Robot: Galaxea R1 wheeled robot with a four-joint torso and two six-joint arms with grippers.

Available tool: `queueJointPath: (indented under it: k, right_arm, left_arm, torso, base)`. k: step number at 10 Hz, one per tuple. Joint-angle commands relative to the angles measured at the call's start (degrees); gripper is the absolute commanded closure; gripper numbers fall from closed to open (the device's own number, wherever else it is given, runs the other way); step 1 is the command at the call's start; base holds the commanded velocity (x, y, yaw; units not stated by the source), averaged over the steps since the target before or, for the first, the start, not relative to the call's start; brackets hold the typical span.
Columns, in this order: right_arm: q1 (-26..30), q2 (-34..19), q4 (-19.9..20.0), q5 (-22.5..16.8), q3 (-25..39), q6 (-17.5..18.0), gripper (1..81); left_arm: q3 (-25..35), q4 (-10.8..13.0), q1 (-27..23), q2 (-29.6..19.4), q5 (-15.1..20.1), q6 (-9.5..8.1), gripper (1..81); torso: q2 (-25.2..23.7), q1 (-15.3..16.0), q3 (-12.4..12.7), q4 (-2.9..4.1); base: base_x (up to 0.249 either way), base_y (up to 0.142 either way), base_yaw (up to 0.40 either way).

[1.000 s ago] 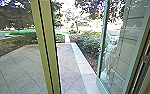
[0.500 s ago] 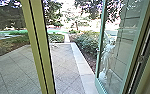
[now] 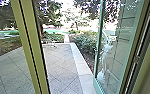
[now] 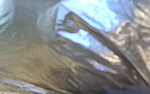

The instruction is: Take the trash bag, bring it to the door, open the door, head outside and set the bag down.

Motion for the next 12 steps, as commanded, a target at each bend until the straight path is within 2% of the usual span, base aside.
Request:
queueJointPath:
  k: [1, 12]
  right_arm:
    - [2.1, 0.4, -0.6, -2.6, 0.3, -0.1, 1.0]
    - [2.1, 0.4, -0.5, -2.9, 0.3, -0.7, 1.0]
  left_arm:
    - [0.2, 0.5, -2.9, -0.3, 3.1, 0.23, 81.1]
    - [0.2, 0.6, -2.9, 0.1, 3.1, 0.31, 81.1]
  torso:
    - [0.0, 0.0, 0.0, 0.00]
    - [0.0, 0.0, 0.0, 0.00]
  base:
    - [0.000, -0.108, 0.000]
    - [0.000, -0.118, 0.000]
